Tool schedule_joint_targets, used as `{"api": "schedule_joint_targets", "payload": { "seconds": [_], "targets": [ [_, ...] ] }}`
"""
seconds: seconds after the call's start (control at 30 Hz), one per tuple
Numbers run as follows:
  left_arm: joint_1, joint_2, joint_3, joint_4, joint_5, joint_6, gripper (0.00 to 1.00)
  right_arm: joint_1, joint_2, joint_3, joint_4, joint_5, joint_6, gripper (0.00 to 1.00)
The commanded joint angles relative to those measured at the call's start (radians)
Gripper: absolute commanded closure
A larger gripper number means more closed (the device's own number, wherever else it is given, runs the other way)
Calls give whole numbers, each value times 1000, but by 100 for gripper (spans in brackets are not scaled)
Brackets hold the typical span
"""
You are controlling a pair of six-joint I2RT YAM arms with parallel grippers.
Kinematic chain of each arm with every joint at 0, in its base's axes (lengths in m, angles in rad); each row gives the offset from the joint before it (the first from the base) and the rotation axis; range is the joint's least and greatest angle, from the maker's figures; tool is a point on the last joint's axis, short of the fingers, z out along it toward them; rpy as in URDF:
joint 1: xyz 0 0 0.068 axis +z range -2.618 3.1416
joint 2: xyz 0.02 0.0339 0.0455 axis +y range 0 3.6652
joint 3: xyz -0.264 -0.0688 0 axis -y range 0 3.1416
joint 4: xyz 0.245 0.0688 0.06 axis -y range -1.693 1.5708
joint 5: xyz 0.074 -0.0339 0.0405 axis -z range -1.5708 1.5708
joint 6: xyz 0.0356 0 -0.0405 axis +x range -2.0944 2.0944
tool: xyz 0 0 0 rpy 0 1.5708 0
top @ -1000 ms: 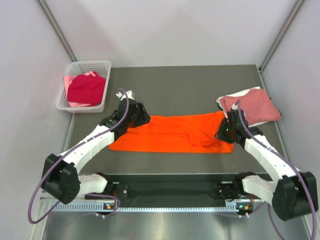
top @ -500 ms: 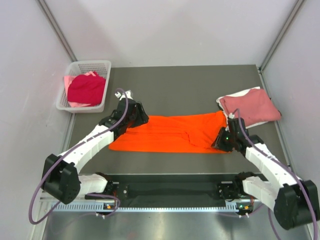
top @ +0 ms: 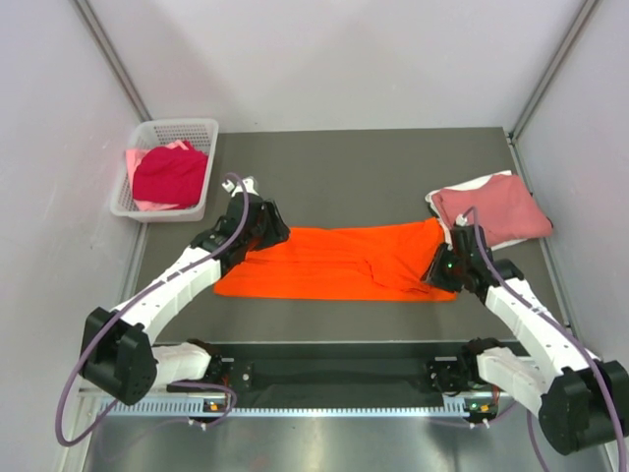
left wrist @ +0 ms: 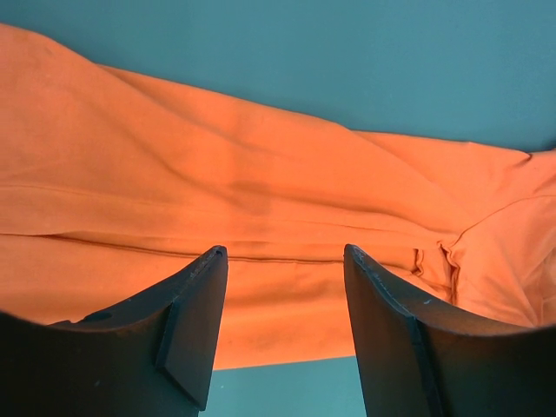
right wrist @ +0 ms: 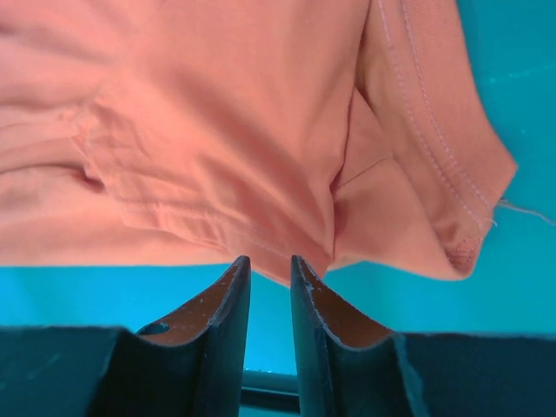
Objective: Fold and stack the t-shirts
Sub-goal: Fold the tshirt
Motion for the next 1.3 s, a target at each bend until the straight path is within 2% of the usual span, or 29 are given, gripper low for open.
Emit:
{"api": "schedule_joint_targets", "payload": {
  "seconds": [0.0,0.3,0.53,0.7,0.83,0.93,1.27],
  "targets": [
    [10,-49,8,-15,-15,15,39,6,33,1,47,15,6,74],
    [42,-46,-4,-12,2,22,39,6,64,-140,101,33,38,74],
    [65,-46,-16,-4,26,25,39,6,44,-137,64,154,110,73],
    [76,-57,-22,-6,33,28,39,6,78,-109,49,165,115,73],
    [84,-60,-21,-7,37,35,39,6,55,-97,22,196,135,65],
    [90,-63,-24,-7,42,35,39,5,57,-94,2,210,163,64],
    [130,-67,-24,-9,69,47,39,6,147,-96,86,219,187,62]
  ]
}}
